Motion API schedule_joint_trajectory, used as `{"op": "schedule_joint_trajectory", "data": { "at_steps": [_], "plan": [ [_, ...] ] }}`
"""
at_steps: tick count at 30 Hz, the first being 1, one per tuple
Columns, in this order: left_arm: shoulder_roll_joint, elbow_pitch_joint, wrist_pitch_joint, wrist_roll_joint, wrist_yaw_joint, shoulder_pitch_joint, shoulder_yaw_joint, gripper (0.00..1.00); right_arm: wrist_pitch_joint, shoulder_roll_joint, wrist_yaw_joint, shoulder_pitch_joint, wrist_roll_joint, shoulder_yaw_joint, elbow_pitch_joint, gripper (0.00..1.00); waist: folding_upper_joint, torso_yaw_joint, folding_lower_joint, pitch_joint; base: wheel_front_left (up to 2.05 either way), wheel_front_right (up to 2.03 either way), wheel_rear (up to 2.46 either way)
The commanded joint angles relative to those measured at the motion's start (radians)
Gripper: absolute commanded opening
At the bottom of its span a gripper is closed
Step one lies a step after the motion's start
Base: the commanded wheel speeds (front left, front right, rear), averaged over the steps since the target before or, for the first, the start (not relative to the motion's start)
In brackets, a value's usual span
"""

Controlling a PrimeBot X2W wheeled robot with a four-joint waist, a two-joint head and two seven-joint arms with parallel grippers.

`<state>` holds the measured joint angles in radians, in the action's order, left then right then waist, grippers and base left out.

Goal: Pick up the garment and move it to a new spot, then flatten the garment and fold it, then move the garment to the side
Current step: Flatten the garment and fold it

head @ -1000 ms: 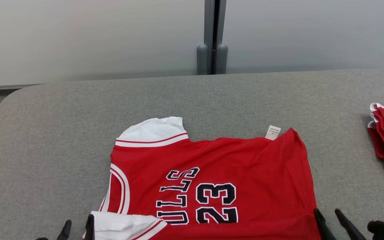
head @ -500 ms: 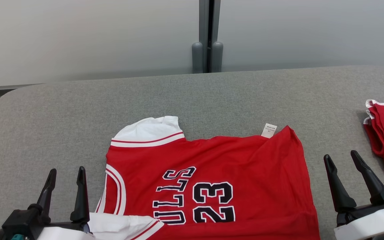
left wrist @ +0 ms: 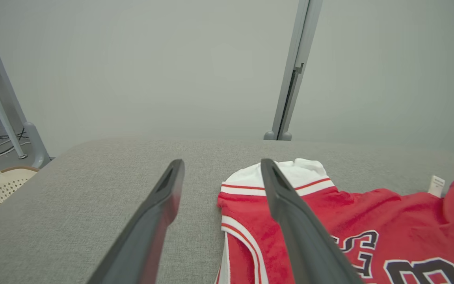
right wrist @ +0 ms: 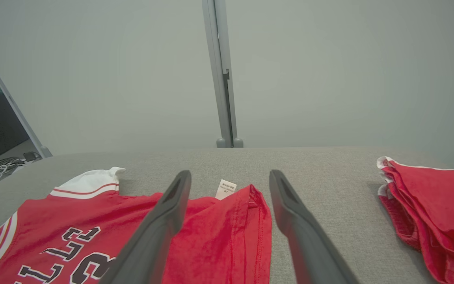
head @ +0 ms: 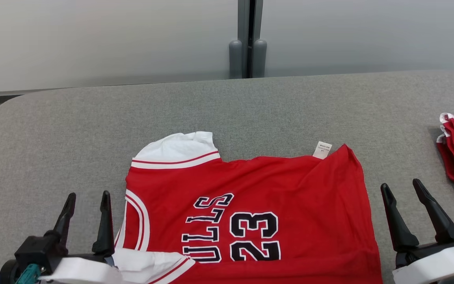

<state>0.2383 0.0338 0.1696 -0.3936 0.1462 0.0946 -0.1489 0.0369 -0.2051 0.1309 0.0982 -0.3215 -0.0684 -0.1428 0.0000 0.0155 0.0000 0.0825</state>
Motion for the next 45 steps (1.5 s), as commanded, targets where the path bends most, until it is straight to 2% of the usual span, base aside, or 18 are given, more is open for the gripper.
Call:
{"op": "schedule_joint_trajectory", "data": {
  "at_steps": [1,5,9,11,12,15,20,24,25,26,27,33,41,45],
  "plan": [
    [0.006,-0.001,-0.007,0.011,-0.004,-0.03,-0.003,1.0,0.001,0.002,0.0,-0.006,-0.001,0.006,-0.002,1.0,0.0,0.002,0.0,0.008,0.0,0.0,0.0],
    [-0.002,-0.02,-0.044,0.013,-0.039,-0.149,-0.046,1.0,0.003,0.004,0.0,-0.027,-0.005,0.005,-0.006,1.0,0.0,0.002,0.0,0.047,0.0,0.0,0.0],
    [-0.025,-0.103,-0.093,0.013,-0.095,-0.328,-0.105,1.0,0.002,0.004,0.0,-0.062,-0.003,-0.01,-0.007,1.0,0.0,-0.017,0.0,0.109,0.0,0.0,0.0],
    [-0.042,-0.171,-0.119,0.015,-0.123,-0.418,-0.135,1.0,0.0,0.004,0.0,-0.082,-0.001,-0.02,-0.004,1.0,0.0,-0.031,0.0,0.141,0.0,0.0,0.0],
    [-0.064,-0.248,-0.139,0.018,-0.148,-0.499,-0.167,1.0,-0.006,0.005,0.0,-0.098,-0.003,-0.026,0.003,1.0,0.0,-0.044,0.0,0.171,0.0,0.0,0.0],
    [-0.098,-0.38,-0.162,0.019,-0.18,-0.604,-0.202,1.0,-0.016,0.01,0.0,-0.113,-0.006,-0.027,0.018,1.0,0.0,-0.058,0.0,0.206,0.0,0.0,0.0],
    [-0.142,-0.608,-0.186,0.009,-0.203,-0.742,-0.237,1.0,-0.034,0.016,0.0,-0.14,-0.011,-0.034,0.042,1.0,0.0,-0.073,0.0,0.246,0.0,0.0,0.0],
    [-0.161,-0.757,-0.207,-0.004,-0.191,-0.818,-0.243,1.0,-0.041,0.016,0.0,-0.16,-0.014,-0.04,0.058,1.0,0.0,-0.081,0.0,0.261,0.0,0.0,0.0],
    [-0.164,-0.788,-0.214,-0.001,-0.182,-0.833,-0.245,0.88,-0.042,0.016,0.0,-0.164,-0.016,-0.038,0.063,1.0,0.0,-0.082,0.0,0.263,0.0,0.0,0.0],
    [-0.166,-0.814,-0.216,0.002,-0.175,-0.846,-0.249,0.38,-0.043,0.015,0.0,-0.166,-0.016,-0.035,0.067,1.0,0.0,-0.081,0.0,0.265,0.0,0.0,0.0],
    [-0.169,-0.837,-0.219,0.0,-0.171,-0.858,-0.252,0.0,-0.045,0.013,0.0,-0.169,-0.017,-0.034,0.071,1.0,0.0,-0.08,0.0,0.266,0.0,0.0,0.0],
    [-0.177,-0.949,-0.22,-0.016,-0.165,-0.905,-0.27,0.0,-0.05,0.007,0.0,-0.196,-0.019,-0.027,0.086,1.0,0.0,-0.078,0.0,0.27,0.0,0.0,0.0],
    [-0.183,-1.009,-0.149,-0.035,-0.181,-0.938,-0.284,0.0,-0.064,0.003,0.0,-0.218,-0.021,-0.013,0.089,1.0,0.0,-0.075,0.0,0.267,0.0,0.0,0.0],
    [-0.184,-1.029,-0.113,-0.061,-0.188,-0.955,-0.299,0.0,-0.045,-0.032,0.0,-0.29,-0.033,-0.009,0.111,1.0,0.0,-0.062,0.0,0.27,0.0,0.0,0.0]
  ]
}}
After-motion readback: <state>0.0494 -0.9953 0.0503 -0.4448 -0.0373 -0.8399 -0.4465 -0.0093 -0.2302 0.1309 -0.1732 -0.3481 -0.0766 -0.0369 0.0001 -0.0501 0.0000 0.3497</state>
